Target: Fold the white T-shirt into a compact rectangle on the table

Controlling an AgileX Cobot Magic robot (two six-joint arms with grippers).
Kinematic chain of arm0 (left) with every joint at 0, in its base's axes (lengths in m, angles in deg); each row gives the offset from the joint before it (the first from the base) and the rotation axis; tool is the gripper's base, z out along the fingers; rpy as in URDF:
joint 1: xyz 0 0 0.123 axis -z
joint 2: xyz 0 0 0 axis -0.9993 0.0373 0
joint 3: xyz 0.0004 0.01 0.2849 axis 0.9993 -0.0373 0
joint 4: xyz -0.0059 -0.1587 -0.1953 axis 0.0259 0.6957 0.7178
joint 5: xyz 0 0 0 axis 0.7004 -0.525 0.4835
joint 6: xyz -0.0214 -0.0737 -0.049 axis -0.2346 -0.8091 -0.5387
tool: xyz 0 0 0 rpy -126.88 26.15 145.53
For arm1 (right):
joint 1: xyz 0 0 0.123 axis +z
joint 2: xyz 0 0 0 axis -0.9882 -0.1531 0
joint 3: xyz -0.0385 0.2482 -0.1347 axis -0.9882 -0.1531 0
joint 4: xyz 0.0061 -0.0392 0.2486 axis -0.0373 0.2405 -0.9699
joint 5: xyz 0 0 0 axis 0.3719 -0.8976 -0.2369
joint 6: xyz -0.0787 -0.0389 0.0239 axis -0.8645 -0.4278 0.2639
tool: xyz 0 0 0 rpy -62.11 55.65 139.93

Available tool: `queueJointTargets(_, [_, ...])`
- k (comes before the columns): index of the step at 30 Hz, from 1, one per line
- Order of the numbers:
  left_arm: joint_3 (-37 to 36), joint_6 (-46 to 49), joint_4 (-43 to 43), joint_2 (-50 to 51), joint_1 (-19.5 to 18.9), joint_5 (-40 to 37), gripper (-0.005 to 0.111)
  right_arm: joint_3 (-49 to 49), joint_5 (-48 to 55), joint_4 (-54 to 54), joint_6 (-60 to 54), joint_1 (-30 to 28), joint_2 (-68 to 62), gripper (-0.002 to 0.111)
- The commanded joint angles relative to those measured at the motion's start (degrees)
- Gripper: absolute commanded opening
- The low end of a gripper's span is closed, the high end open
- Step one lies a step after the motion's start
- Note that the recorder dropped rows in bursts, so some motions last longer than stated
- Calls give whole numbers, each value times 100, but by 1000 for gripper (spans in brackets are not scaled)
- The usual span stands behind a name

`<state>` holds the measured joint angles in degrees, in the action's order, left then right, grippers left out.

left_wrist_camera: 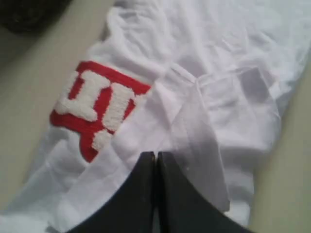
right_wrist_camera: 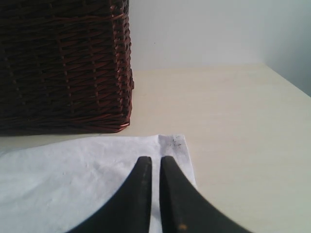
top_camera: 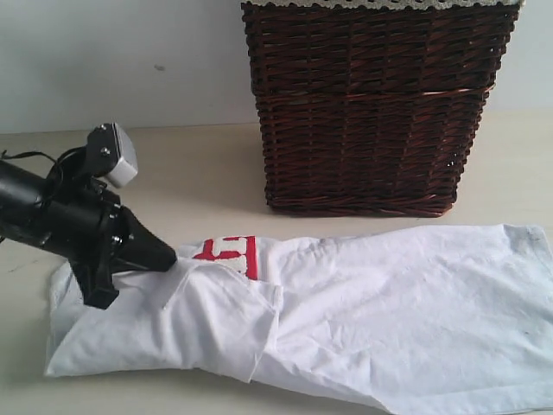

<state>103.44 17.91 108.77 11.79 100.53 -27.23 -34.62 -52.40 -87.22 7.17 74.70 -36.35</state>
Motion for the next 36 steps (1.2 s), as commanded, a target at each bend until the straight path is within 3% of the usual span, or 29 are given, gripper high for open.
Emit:
queueJointTargets(1, [373,-154,460,208,-19,576,0,-30,-63,-8,-16,19,35,7])
queueJointTargets(3, [517,-153,495,520,-19,1023,0,-30,-63,-8,-16,19,35,7])
queueJointTargets(10, [635,-140,394,1411,-7,991,1,-30,-63,-8,-16,19,35,7])
queueJointTargets(16, [635,-140,615,1471,-7,1113,55,-30,-63,-8,-16,19,35,7])
queueJointTargets(19, [712,-250,762,1084,-7,953,53,-30,-63,-8,-16,19,35,7])
queueJointTargets(24, [504,-967,160,709,6,-874,52,-30,-63,-8,-5,19,35,7])
queueJointTargets(30, [149,-236,202,1428,120,-37,52,-30,-63,-8,-20,19,35,7])
queueJointTargets(36, [558,56,463,2042,120,607,52,-30,-63,-8,-20,19,35,7])
